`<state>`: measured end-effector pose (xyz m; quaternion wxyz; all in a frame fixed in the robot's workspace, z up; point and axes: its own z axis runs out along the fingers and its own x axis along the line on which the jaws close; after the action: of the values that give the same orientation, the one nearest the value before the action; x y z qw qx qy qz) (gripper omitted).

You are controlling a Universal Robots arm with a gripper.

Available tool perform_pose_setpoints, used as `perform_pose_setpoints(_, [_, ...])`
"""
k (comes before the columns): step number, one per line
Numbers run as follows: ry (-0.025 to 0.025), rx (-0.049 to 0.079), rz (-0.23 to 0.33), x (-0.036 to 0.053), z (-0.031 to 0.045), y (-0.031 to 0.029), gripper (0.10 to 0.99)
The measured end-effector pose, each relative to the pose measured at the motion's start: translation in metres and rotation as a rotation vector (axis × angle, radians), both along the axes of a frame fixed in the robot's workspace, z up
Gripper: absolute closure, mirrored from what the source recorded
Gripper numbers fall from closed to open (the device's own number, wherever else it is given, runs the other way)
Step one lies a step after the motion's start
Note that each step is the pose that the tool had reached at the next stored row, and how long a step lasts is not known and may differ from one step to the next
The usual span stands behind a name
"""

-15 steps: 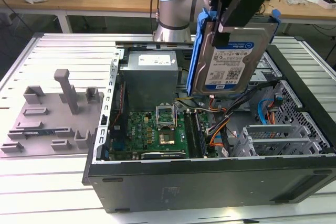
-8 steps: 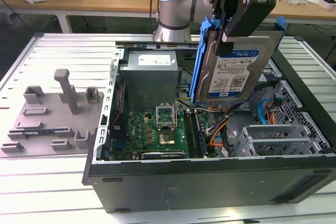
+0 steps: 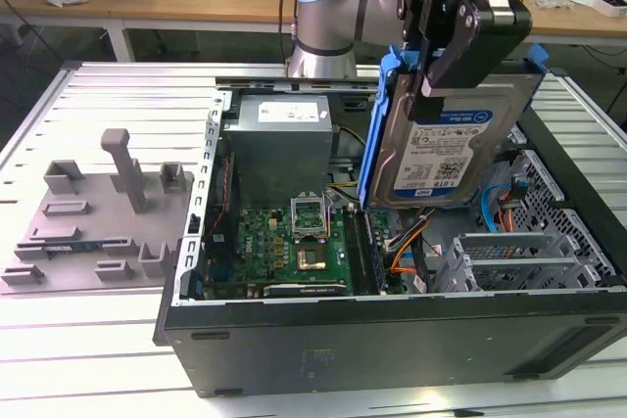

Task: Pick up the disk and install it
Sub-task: 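Insert the disk into the insertion slot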

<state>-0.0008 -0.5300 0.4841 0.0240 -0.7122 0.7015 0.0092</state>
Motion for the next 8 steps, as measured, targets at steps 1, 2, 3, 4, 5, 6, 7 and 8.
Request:
perform_pose_setpoints(1, [0.0000,0.000,-0.001,0.0013,-0.0003,-0.0028,0.718])
perform_pose_setpoints(2, [0.0001,0.000,-0.002,0.0026,-0.0005,-0.0054,0.718])
perform_pose_setpoints(3, [0.0002,0.000,-0.003,0.0041,-0.0009,-0.0075,0.718])
perform_pose_setpoints(4, [0.0005,0.002,-0.004,0.0063,-0.0012,-0.0088,0.718])
perform_pose_setpoints(5, [0.0011,0.003,-0.004,0.0081,-0.0014,-0.0098,0.718])
perform_pose_setpoints(6, [0.0016,0.003,-0.008,0.0090,-0.0014,-0.0106,0.718])
perform_pose_setpoints(7, [0.0020,0.003,-0.016,0.0091,-0.0014,-0.0110,0.718])
perform_pose_setpoints(8, [0.0022,0.003,-0.022,0.0091,-0.0014,-0.0112,0.718])
